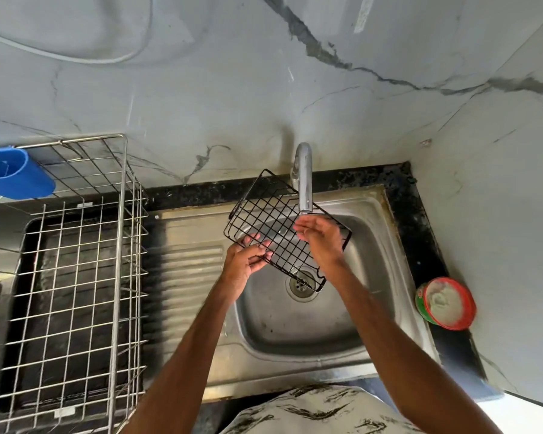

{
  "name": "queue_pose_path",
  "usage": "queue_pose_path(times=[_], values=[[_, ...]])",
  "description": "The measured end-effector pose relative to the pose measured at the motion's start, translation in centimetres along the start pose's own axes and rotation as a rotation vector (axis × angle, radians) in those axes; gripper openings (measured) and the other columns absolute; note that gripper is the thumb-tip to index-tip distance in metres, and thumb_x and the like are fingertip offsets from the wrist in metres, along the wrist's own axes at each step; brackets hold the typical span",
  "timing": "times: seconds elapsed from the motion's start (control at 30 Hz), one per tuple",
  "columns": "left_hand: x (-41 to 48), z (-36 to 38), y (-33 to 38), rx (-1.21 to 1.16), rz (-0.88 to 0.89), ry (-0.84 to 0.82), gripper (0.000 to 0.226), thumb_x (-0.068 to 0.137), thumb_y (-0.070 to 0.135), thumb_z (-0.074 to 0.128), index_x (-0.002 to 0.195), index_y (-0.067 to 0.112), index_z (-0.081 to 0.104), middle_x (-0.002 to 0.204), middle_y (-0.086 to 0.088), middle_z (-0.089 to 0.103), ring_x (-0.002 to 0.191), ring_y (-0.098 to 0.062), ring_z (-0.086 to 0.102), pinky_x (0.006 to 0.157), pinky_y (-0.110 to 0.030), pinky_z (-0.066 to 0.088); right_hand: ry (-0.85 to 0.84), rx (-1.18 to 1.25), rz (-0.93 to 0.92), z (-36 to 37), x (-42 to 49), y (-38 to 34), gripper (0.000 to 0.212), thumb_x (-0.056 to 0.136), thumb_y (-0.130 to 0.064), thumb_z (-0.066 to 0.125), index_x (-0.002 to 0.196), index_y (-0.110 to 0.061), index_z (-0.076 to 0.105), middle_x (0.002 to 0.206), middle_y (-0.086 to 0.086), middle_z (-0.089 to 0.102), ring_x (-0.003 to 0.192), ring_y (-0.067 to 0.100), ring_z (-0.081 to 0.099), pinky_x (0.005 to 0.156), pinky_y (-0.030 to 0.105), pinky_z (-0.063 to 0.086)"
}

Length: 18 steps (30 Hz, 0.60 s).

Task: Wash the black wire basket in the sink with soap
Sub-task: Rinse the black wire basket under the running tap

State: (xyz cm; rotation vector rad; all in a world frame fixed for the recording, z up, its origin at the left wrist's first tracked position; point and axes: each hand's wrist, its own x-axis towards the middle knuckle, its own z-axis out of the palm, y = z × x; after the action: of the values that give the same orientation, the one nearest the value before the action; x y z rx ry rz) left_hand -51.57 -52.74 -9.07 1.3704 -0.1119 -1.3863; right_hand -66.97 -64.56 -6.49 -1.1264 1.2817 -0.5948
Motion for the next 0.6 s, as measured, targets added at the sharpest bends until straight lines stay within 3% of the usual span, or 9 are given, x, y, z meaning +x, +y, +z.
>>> queue_pose_path(times=[0.07,0.2,0.27,0.4,0.47,0.53,0.6], values=[[0.0,0.4,0.0,0.023,0.011,-0.003,0.044,0.069,0.011,0.073,0.111,0.010,0.062,0.113,-0.015,0.077,0.107,-0.035,0.072,0.109,-0.052,0.050,-0.056,0.167,0.172,0.3,1.3,-0.6,0.030,0.096,0.010,0.050,0.110,-0.008,0.068,0.111,0.012,0.073,0.106,0.023,0.071,0.099,0.037,0.056],[0.2,0.7,0.0,0.032,0.007,0.013,0.049,0.064,0.014,0.077,0.110,0.011,0.063,0.111,-0.014,0.078,0.111,-0.038,0.072,0.112,-0.054,0.047,-0.119,0.281,0.240,0.4,2.7,-1.3,0.026,0.098,0.008,0.050,0.119,0.002,0.065,0.116,0.018,0.072,0.108,0.025,0.071,0.100,0.035,0.055],[0.4,0.7,-0.1,0.015,0.010,0.022,0.043,0.067,0.013,0.074,0.109,0.010,0.063,0.111,-0.015,0.078,0.111,-0.039,0.071,0.113,-0.055,0.046,-0.215,0.187,0.235,0.3,2.7,-0.9,0.026,0.100,0.005,0.049,0.120,0.003,0.066,0.113,0.018,0.073,0.104,0.024,0.073,0.096,0.033,0.057],[0.4,0.7,-0.1,-0.007,0.022,0.020,0.041,0.069,0.013,0.073,0.109,0.012,0.064,0.107,-0.011,0.078,0.106,-0.035,0.071,0.112,-0.053,0.048,-0.494,-0.299,0.290,-0.5,2.2,0.0,0.022,0.101,-0.001,0.052,0.114,0.002,0.069,0.105,0.014,0.075,0.096,0.024,0.075,0.083,0.029,0.061],[0.4,0.6,0.0,-0.023,0.027,0.021,0.040,0.070,0.012,0.072,0.109,0.012,0.064,0.111,-0.012,0.078,0.110,-0.036,0.071,0.112,-0.053,0.048,-0.431,-0.370,0.246,-0.8,2.6,0.4,0.022,0.100,0.001,0.051,0.112,0.000,0.069,0.107,0.014,0.074,0.099,0.024,0.073,0.085,0.029,0.060],[0.5,0.5,0.1,-0.037,0.029,0.022,0.038,0.070,0.011,0.072,0.108,0.013,0.064,0.113,-0.013,0.078,0.112,-0.037,0.071,0.112,-0.052,0.048,-0.274,-0.245,0.200,-1.1,3.3,0.3,0.023,0.098,0.003,0.052,0.112,-0.002,0.070,0.111,0.016,0.074,0.103,0.025,0.072,0.088,0.029,0.059],[0.5,0.5,0.2,-0.036,0.028,0.018,0.037,0.070,0.012,0.072,0.106,0.015,0.064,0.111,-0.012,0.078,0.110,-0.036,0.071,0.111,-0.050,0.048,-0.235,-0.079,0.203,-1.1,3.7,-0.3,0.024,0.098,0.005,0.052,0.114,-0.001,0.069,0.110,0.016,0.074,0.102,0.025,0.073,0.085,0.027,0.060]])
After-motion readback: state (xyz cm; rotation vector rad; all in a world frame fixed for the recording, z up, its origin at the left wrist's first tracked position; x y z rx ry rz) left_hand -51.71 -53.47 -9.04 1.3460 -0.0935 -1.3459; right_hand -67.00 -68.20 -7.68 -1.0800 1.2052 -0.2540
